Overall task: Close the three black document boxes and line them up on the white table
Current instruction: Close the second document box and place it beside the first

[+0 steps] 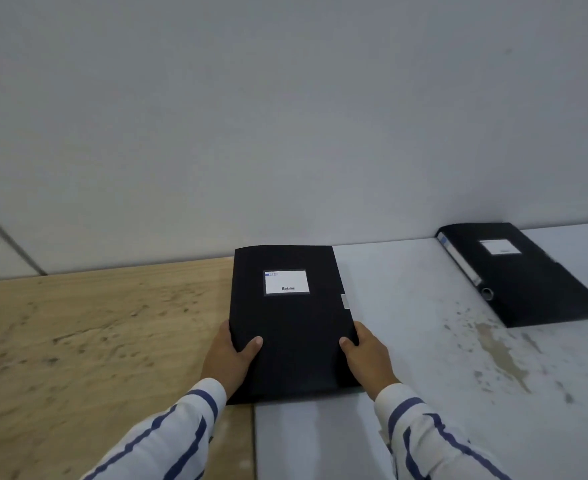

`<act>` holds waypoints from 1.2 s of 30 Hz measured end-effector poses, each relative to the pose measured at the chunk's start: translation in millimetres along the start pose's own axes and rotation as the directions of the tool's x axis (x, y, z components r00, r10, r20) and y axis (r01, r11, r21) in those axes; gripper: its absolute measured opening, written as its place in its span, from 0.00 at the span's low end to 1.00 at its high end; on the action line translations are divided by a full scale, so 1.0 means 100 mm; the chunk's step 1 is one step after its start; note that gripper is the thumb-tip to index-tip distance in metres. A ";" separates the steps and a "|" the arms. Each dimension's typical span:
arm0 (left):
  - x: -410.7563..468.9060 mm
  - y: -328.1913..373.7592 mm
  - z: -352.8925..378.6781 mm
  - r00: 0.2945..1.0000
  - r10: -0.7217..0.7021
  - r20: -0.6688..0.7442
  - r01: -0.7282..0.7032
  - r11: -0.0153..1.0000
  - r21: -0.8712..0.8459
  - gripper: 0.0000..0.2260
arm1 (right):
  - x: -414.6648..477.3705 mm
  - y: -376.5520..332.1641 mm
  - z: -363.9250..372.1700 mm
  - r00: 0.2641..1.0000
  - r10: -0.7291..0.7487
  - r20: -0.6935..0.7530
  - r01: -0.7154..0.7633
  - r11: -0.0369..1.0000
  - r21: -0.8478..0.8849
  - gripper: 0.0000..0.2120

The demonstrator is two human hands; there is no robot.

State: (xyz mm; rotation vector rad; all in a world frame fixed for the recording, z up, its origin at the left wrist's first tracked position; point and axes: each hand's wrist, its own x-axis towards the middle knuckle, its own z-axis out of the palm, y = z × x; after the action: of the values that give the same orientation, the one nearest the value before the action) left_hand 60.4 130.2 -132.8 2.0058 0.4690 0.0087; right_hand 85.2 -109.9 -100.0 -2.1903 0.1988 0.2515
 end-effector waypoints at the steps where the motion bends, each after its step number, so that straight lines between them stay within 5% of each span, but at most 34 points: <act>1: 0.00 0.10 0.20 1.000 -0.003 0.006 0.003 1.000 0.002 0.25 | 0.09 0.11 -0.18 1.000 0.006 -0.002 -0.006 1.000 -0.008 0.14; 11: 0.10 1.08 1.99 0.994 -0.069 0.090 0.066 0.997 0.034 0.26 | 0.93 1.03 -1.76 0.997 0.073 -0.033 -0.075 0.995 -0.058 0.12; 22: 0.32 1.47 2.83 0.991 -0.099 0.094 0.087 0.988 0.126 0.29 | 1.67 1.52 -2.27 0.991 0.125 -0.040 -0.128 0.986 -0.107 0.16; 27: 0.33 1.40 2.92 0.993 -0.098 0.065 0.082 0.974 0.211 0.34 | 1.65 1.63 -2.14 0.992 -0.031 -0.124 -0.007 0.956 -0.294 0.20; 30: 0.32 1.39 2.94 0.995 -0.079 0.058 0.065 0.974 0.219 0.35 | 1.56 1.68 -1.99 0.966 -0.235 -0.106 0.148 0.843 -0.517 0.23; 36: 0.34 1.42 3.00 0.997 -0.069 0.047 0.056 0.973 0.226 0.36 | 1.56 1.78 -1.87 0.964 -0.265 -0.017 0.194 0.748 -0.635 0.26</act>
State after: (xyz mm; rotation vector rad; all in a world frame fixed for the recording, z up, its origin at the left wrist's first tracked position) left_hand 199.6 -172.3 -158.6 2.2053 0.5168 -0.1440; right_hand 214.3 -373.2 -169.2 -2.8748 -0.1278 0.0571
